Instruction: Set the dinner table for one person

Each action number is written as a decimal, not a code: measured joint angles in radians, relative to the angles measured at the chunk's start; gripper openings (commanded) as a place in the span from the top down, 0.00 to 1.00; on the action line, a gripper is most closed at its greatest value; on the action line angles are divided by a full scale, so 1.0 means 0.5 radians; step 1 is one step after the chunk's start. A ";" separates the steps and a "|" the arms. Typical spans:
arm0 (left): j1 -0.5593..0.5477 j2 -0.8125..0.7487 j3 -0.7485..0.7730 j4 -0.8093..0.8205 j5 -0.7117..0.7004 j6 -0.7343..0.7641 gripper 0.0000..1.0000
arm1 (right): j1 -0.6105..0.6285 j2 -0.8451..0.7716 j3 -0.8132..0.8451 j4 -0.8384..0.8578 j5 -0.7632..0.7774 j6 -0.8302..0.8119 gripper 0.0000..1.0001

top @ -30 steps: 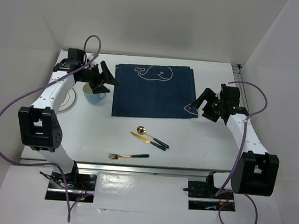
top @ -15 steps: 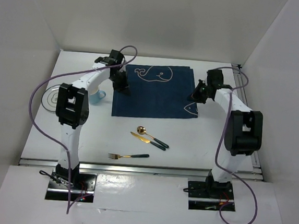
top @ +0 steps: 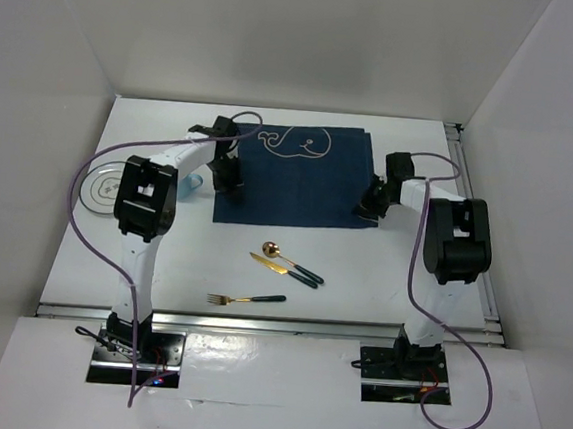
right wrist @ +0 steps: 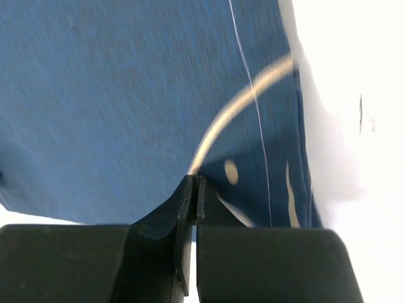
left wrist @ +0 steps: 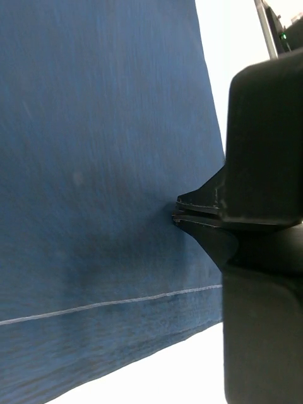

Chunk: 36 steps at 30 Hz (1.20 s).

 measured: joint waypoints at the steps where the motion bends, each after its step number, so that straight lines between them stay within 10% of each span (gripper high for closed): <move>1: 0.000 -0.001 -0.050 0.011 0.000 0.000 1.00 | 0.001 -0.039 -0.064 0.033 0.001 0.010 1.00; 20: -0.057 -0.452 -0.799 0.254 -0.008 -0.013 1.00 | 0.005 -0.563 -0.739 0.146 0.026 0.089 1.00; 29: -0.088 -0.454 -0.476 0.002 -0.235 0.011 0.74 | 0.005 -0.679 -0.676 -0.028 0.086 0.033 0.99; 36: -0.169 -0.559 0.015 -0.212 -0.525 0.023 0.60 | 0.015 -0.954 -0.356 -0.157 0.117 -0.033 0.77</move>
